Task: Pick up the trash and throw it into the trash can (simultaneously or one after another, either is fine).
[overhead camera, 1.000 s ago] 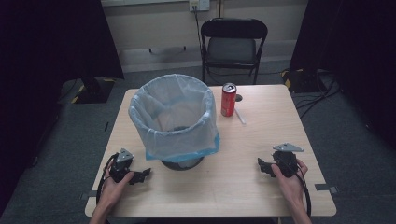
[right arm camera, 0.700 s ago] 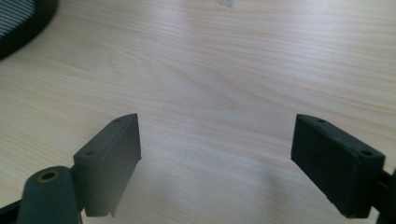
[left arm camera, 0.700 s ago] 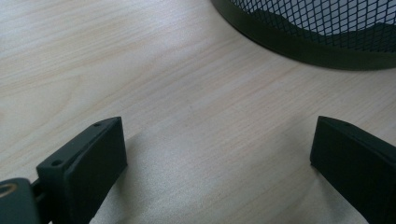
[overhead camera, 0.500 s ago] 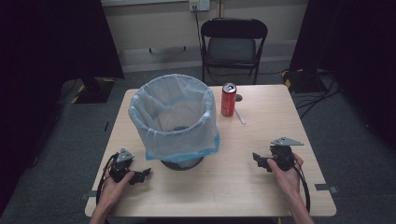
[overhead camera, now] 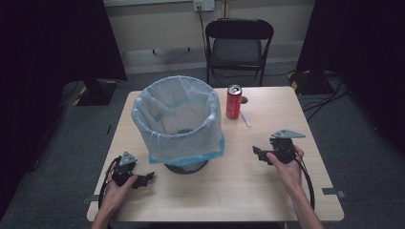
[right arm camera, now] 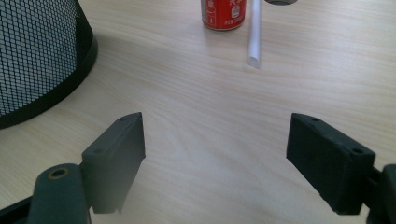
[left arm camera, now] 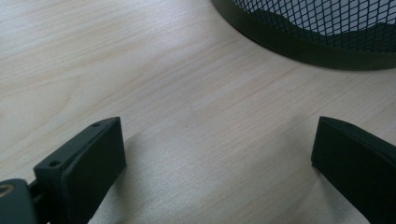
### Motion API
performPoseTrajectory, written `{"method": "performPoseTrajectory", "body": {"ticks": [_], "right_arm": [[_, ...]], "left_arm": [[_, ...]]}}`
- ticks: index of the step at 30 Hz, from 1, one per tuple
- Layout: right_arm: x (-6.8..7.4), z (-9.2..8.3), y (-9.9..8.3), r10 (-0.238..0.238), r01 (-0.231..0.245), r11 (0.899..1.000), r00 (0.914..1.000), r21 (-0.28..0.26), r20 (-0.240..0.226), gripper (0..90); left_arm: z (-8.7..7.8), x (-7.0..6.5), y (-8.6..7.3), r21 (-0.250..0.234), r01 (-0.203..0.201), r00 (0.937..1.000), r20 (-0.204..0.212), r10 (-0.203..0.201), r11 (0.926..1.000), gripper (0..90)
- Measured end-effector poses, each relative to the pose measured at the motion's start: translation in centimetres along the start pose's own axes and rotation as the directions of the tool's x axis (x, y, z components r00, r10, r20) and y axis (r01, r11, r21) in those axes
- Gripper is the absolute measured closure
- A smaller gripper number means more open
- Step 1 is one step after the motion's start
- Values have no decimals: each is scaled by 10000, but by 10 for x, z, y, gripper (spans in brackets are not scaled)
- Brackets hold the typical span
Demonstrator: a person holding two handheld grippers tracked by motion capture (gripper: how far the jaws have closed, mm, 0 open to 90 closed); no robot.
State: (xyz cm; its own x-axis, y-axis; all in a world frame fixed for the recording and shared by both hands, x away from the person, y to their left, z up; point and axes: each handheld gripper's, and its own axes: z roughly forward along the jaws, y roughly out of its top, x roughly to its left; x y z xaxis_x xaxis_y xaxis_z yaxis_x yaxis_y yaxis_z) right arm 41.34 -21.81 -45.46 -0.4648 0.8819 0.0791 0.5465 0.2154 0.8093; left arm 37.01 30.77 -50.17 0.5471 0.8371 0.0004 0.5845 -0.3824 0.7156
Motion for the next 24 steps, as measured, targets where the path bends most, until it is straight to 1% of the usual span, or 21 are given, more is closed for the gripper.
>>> {"method": "performPoseTrajectory", "body": {"ticks": [1,3,7,8,10,11,13,15,16,17,18,19,20,21,22,23,24], "right_arm": [[0,3,5,-5,5,10000,10000,34,32,190],[-1,5,8,53,-53,10000,10000,-20,-37,194],[-3,7,14,71,-71,10000,10000,-37,1,195],[-6,8,20,138,-139,9998,9999,-160,-65,209],[-7,8,22,107,-109,9997,9999,-231,-68,210],[-8,9,24,117,-120,9998,9998,-182,-138,204],[-11,12,33,36,-40,9996,9999,-270,-161,202],[-11,13,35,42,-47,9996,9998,-265,-186,202],[-12,16,42,-23,17,9996,9998,-288,-215,202],[-13,18,45,-15,11,9998,9998,-183,-218,202],[-13,18,45,-15,11,9998,9998,-183,-218,202],[-16,23,53,-79,76,9998,9998,-194,-162,203],[-16,23,53,-79,76,9998,9998,-194,-162,203],[-17,27,60,-118,115,9998,9998,-176,-166,203],[-17,27,60,-118,115,9998,9998,-176,-166,203],[-19,32,66,-169,166,9997,9997,-186,-171,202],[-19,35,69,-176,172,9997,9996,-173,-205,201]], "left_arm": [[0,0,0,2,-4,10000,-1,4,10000,23],[0,0,0,0,0,10000,-6,0,10000,23],[0,0,0,2,-3,10000,-4,3,10000,23],[0,0,0,2,-4,10000,-7,4,10000,23],[0,0,0,1,-9,10000,-5,9,10000,23],[0,0,0,1,-4,10000,-4,4,10000,23],[0,0,0,1,-7,10000,-3,7,10000,23],[0,0,0,2,-7,10000,-2,7,10000,22],[0,0,0,2,-7,10000,-2,7,10000,23],[0,0,0,2,-7,10000,-2,7,10000,23],[0,0,0,1,-8,10000,-3,8,10000,23],[0,0,0,12,-23,10000,-3,23,10000,22],[0,0,0,12,-23,10000,-3,23,10000,22],[0,0,0,15,-27,10000,-4,27,10000,22],[0,0,0,15,-27,10000,-4,27,10000,23],[0,0,0,12,-25,10000,-2,25,10000,22],[0,0,0,13,-27,10000,-1,27,10000,22]]}}
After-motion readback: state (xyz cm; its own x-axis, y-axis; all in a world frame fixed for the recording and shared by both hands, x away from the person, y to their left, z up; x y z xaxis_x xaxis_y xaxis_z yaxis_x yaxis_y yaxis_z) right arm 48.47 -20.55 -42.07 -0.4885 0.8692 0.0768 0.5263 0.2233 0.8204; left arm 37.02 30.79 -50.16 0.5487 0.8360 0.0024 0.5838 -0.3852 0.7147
